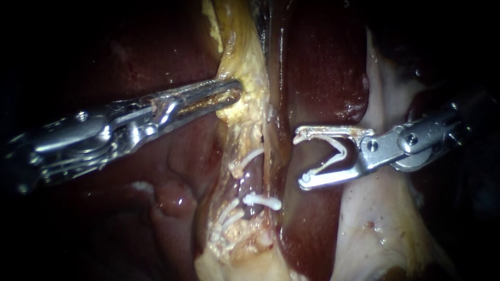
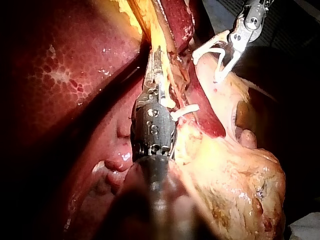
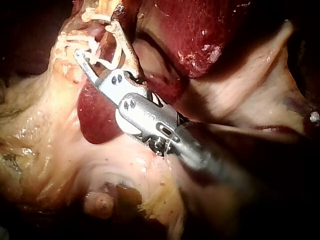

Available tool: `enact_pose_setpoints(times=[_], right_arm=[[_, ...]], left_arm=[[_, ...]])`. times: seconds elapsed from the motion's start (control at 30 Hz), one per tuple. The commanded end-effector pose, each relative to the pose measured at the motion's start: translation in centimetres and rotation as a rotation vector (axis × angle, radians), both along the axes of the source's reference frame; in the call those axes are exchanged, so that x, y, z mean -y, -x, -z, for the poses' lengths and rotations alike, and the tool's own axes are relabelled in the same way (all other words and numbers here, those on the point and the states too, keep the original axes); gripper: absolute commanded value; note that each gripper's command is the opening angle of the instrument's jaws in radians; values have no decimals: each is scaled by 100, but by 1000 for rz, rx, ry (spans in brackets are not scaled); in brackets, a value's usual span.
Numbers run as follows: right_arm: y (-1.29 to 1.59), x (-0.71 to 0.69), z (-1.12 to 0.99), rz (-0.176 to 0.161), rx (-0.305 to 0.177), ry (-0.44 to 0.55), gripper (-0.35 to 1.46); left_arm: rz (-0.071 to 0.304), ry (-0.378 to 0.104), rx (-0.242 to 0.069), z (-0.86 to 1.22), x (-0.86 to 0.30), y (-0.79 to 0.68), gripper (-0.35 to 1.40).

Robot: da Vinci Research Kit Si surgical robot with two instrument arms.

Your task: Clipping second clip right tube

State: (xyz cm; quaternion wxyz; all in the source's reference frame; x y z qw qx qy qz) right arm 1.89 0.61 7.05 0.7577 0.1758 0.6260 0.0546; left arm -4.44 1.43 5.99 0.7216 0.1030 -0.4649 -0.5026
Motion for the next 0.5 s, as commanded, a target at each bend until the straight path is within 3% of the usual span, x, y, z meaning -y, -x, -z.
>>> enact_pose_setpoints(times=[0.03, 0.17, 0.27, 0.43, 0.5], right_arm=[[0, 0, 0, 1, 0, 1, 60], [-3, 6, -4, 0, 3, -37, 60], [-10, 18, -12, 6, 8, -135, 60], [-30, 43, -33, 18, 21, -240, 60], [-38, 51, -41, 19, 36, -279, 60]], left_arm=[[1, 0, -1, 1, 0, -1, -35], [5, 1, -5, 3, 0, -4, -35], [8, -1, -9, 11, -1, -12, -35], [8, 9, -29, 43, -8, -32, -35], [20, 19, -21, 60, -10, -45, -35]])
